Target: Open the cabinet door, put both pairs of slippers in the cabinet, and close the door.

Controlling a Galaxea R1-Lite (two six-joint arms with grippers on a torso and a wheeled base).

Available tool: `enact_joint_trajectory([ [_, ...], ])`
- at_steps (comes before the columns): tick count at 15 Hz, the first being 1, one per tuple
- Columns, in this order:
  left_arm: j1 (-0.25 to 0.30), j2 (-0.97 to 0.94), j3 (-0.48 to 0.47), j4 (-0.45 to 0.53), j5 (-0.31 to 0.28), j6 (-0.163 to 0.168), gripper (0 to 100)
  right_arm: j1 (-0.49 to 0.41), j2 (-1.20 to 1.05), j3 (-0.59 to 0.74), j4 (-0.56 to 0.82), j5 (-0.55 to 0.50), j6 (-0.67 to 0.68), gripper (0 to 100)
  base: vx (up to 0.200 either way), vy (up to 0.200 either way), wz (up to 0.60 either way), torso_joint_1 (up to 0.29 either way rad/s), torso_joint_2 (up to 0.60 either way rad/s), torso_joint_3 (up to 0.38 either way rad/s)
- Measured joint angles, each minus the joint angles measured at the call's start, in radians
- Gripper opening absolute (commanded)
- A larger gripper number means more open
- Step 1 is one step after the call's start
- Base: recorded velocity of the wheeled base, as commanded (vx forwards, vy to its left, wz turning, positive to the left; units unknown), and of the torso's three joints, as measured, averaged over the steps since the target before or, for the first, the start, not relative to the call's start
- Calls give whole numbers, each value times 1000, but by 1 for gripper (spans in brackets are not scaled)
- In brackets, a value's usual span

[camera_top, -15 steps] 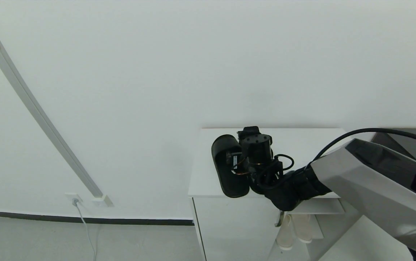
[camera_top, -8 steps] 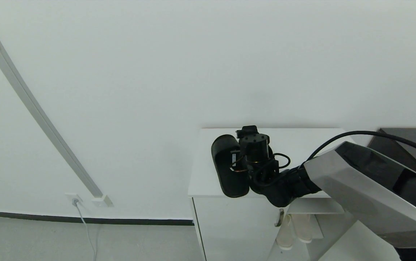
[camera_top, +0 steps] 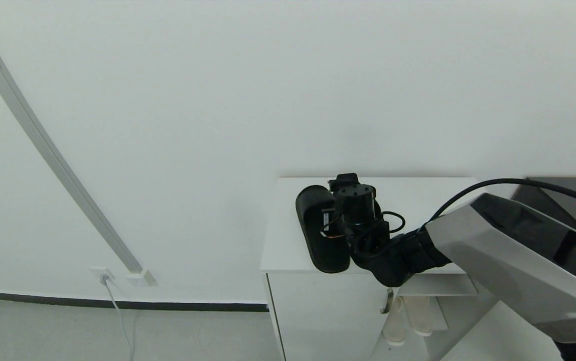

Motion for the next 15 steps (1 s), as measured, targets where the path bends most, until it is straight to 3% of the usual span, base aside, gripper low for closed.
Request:
enact_joint_trajectory([
  [4,0,0,0,0,-1,5,0,17,-126,142,-26,22,-12,0,0,0,0,0,0,0],
  [12,-1,0,0,0,-3,4,0,83,-443,567,-96,225,-12,0,0,0,0,0,0,0],
  [15,0,0,0,0,-4,2,0,100,-479,617,-119,230,-13,0,0,0,0,0,0,0],
])
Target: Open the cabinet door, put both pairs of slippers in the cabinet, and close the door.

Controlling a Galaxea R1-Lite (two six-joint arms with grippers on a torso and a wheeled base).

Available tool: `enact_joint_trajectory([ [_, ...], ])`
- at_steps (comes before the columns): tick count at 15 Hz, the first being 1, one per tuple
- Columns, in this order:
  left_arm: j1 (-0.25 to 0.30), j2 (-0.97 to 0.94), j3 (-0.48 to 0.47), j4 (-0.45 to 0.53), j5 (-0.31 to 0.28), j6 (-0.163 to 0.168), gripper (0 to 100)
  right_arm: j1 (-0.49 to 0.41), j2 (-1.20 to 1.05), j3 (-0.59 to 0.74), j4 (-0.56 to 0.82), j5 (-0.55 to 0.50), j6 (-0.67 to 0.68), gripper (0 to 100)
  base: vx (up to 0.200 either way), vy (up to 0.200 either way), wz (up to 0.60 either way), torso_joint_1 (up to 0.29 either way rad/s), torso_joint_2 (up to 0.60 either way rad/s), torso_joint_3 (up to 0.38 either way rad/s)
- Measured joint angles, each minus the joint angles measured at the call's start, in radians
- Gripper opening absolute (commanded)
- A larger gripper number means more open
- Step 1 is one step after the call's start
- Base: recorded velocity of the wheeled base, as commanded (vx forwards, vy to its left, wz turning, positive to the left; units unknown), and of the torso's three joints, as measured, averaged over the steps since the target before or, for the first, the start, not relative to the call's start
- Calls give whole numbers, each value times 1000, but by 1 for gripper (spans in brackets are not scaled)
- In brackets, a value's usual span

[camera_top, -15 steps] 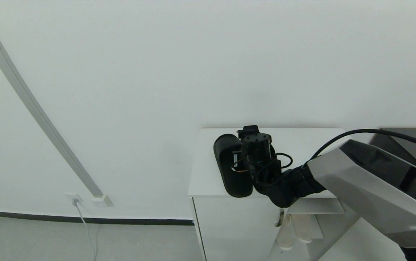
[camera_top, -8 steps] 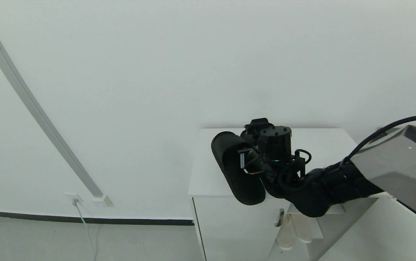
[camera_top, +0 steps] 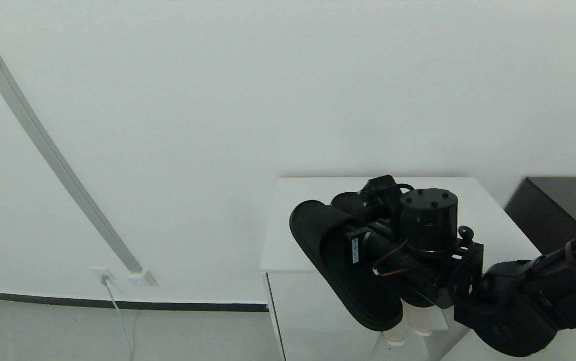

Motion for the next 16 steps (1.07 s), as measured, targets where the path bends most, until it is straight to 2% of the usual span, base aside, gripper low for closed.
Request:
enact_joint_trajectory([
  [7,0,0,0,0,-1,0,0,34,-18,11,-1,-5,-9,0,0,0,0,0,0,0],
  [16,0,0,0,0,-1,0,0,40,-25,29,-3,-7,-14,0,-200,0,0,1,1,3],
])
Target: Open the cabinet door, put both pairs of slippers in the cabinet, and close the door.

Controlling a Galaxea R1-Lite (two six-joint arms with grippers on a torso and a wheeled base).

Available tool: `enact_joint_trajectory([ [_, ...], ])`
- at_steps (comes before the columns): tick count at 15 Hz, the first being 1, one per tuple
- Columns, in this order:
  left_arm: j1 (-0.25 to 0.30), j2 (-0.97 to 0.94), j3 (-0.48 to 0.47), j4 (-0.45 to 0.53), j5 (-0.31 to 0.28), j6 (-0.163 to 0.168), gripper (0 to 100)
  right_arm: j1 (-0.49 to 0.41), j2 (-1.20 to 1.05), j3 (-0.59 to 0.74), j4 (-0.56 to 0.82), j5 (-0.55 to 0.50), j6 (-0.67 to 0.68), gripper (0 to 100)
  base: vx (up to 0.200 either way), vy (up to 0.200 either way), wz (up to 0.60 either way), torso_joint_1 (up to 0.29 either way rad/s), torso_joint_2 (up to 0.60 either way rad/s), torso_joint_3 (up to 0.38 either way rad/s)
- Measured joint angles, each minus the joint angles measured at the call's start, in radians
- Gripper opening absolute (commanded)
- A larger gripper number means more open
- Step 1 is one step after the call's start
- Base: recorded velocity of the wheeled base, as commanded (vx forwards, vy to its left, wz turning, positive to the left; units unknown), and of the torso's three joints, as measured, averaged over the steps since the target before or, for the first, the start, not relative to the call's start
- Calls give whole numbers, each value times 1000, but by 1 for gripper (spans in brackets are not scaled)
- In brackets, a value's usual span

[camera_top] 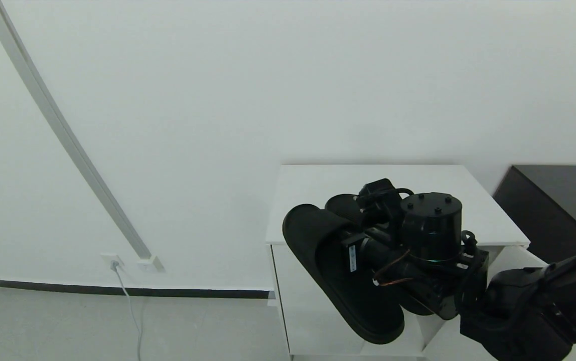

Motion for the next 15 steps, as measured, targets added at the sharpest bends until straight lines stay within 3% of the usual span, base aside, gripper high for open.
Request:
enact_joint_trajectory([
  [2,0,0,0,0,0,-1,0,0,0,3,0,0,0,0,-200,0,0,0,2,7],
  [15,0,0,0,0,0,-3,0,-1,-9,10,0,-1,0,0,0,0,0,0,0,0],
])
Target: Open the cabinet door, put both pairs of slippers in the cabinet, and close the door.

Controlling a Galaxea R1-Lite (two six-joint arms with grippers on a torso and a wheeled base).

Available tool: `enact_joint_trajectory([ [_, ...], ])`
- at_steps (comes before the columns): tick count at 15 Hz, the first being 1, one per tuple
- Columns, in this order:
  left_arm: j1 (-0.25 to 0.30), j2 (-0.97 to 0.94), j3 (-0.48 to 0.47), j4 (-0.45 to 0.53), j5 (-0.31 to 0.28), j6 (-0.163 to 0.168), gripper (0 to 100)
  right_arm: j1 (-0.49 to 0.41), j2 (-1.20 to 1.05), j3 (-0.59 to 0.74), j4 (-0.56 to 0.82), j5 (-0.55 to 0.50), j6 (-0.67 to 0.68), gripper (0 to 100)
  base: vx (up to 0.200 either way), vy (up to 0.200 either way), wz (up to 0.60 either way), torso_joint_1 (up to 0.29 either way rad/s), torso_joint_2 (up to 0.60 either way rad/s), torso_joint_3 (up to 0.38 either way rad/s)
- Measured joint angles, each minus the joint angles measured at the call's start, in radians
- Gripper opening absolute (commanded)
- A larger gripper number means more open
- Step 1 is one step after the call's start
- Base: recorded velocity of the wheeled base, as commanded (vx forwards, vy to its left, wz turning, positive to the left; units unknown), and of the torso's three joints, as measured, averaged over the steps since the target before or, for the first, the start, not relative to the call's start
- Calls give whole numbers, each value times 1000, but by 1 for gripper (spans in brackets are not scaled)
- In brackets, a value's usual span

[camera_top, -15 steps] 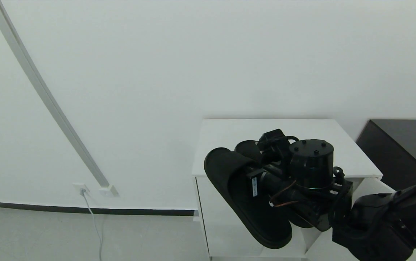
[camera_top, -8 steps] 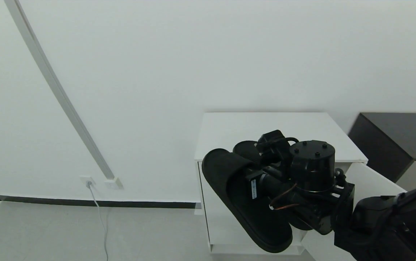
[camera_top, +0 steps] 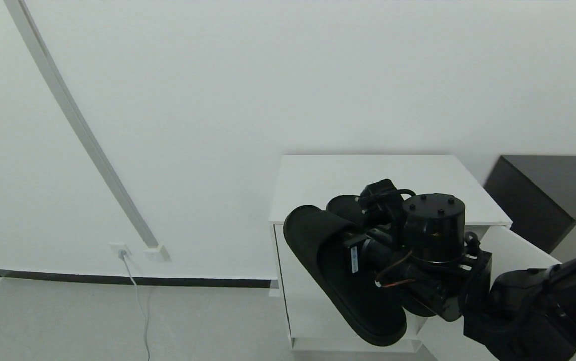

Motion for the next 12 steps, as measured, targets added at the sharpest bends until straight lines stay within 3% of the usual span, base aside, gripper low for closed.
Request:
enact_joint_trajectory([
  [3,0,0,0,0,0,-1,0,-2,0,0,0,-1,0,0,0,0,0,0,0,0],
  [12,-1,0,0,0,0,-3,0,-2,-2,8,-7,-2,-1,0,0,-200,0,3,1,0],
])
